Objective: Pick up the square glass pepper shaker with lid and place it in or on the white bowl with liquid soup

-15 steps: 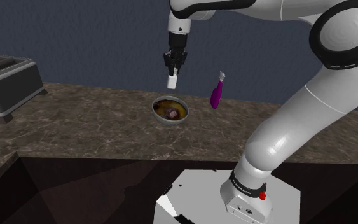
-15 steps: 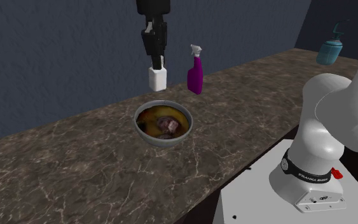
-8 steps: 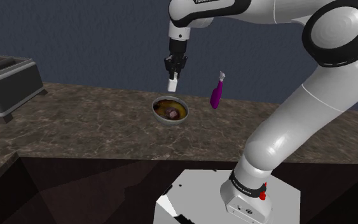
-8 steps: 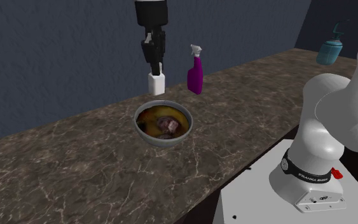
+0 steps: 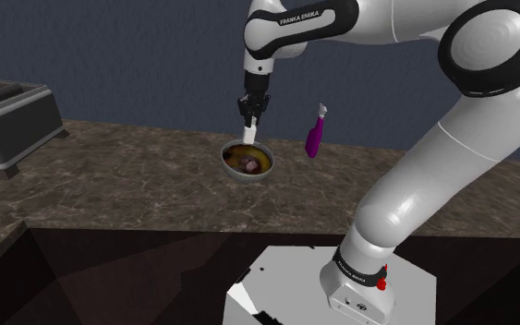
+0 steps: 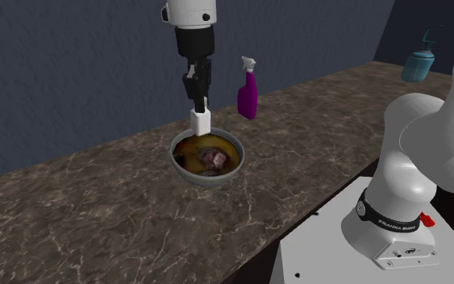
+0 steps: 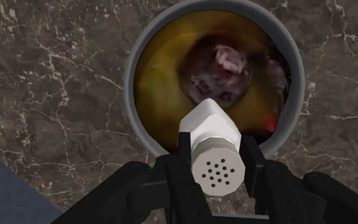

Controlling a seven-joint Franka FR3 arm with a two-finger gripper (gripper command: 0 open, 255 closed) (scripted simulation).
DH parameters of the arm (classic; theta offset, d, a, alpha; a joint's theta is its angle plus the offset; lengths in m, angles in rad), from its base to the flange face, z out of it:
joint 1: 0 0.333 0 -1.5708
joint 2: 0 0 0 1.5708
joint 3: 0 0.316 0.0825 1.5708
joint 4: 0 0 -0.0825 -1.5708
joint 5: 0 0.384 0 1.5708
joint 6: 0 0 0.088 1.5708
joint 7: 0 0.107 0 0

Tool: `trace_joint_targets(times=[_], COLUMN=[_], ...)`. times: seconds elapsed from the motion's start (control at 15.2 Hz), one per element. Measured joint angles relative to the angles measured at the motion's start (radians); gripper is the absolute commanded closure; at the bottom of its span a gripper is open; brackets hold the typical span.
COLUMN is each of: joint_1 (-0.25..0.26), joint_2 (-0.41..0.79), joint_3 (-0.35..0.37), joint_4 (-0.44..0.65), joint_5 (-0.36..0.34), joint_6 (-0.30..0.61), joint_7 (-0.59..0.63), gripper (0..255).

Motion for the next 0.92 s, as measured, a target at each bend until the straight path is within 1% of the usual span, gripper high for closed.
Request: trace_joint_targets(times=[0.4,0.86,0.92], joint_1=[0.0,0.0,0.0], joint_2=[0.021,0.024,0.024], joint_3=[0.0,0.0,0.0], joint_4=[-0.065,-0.079,-0.079], joint_5=[0.0,-0.001,-0.001], joint_6=[0.085,0.103,0.103], joint_7=[0.003,0.003,0.003], gripper=[255,255,0])
